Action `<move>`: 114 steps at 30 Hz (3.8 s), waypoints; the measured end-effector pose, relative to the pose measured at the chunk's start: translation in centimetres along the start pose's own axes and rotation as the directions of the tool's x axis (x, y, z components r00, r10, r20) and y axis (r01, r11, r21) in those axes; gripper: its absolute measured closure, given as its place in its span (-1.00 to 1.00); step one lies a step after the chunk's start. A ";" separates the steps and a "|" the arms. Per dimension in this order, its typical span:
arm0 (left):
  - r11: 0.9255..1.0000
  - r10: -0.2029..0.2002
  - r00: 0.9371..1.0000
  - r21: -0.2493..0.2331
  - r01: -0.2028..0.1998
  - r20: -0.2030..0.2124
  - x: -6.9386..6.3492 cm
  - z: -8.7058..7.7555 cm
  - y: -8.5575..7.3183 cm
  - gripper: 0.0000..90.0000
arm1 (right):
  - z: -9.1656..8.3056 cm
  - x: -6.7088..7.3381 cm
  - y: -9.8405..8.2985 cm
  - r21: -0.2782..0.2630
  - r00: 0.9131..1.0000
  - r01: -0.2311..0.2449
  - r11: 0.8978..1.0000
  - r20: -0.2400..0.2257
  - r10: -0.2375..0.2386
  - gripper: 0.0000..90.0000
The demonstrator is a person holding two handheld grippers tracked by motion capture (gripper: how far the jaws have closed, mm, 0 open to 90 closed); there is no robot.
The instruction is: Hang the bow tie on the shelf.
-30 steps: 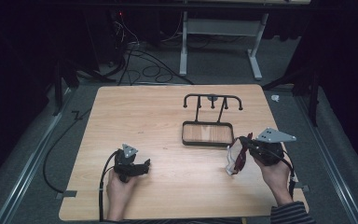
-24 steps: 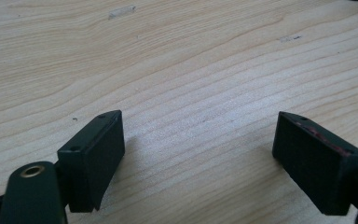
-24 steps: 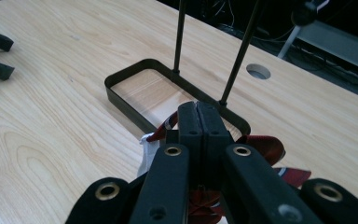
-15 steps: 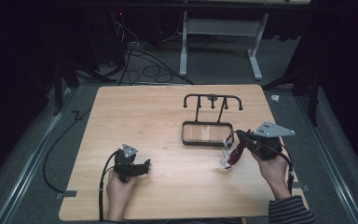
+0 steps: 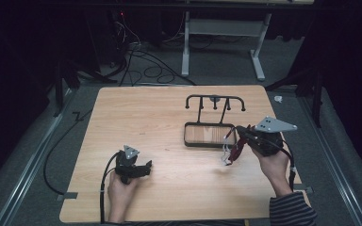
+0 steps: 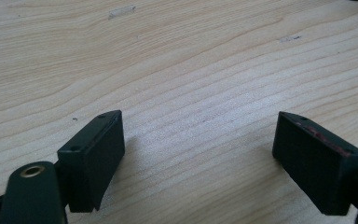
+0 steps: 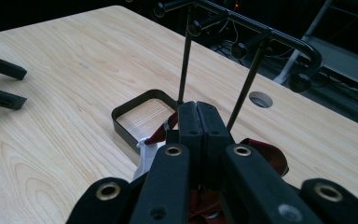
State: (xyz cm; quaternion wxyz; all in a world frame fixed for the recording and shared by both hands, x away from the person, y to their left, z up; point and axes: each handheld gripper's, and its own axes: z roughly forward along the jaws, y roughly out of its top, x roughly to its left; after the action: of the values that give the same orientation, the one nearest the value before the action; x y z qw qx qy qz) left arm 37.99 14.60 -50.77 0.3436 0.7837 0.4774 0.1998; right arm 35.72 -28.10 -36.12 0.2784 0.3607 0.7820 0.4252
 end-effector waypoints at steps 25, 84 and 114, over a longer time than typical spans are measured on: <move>1.000 0.000 1.000 0.000 0.000 0.000 0.0 0.0 0.0 -0.62 | 2.8 0.4 2.5 -0.013 0.998 -0.010 1.000 -0.057 0.010 1.00; 1.000 0.001 1.000 -0.003 -0.001 0.000 -0.1 0.0 0.0 -0.62 | 7.6 -1.5 6.0 -0.013 0.994 -0.111 0.994 0.019 0.111 1.00; 1.000 0.004 1.000 -0.002 -0.004 0.002 -0.1 0.0 0.0 -0.62 | 5.2 -1.8 5.7 -0.029 0.996 -0.089 0.996 -0.009 0.089 0.68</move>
State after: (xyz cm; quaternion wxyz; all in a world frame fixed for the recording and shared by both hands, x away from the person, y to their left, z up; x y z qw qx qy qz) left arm 37.95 14.53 -50.78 0.3441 0.7846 0.4752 0.2002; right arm 42.48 -24.95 -33.44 0.2613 0.3893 0.7601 0.4499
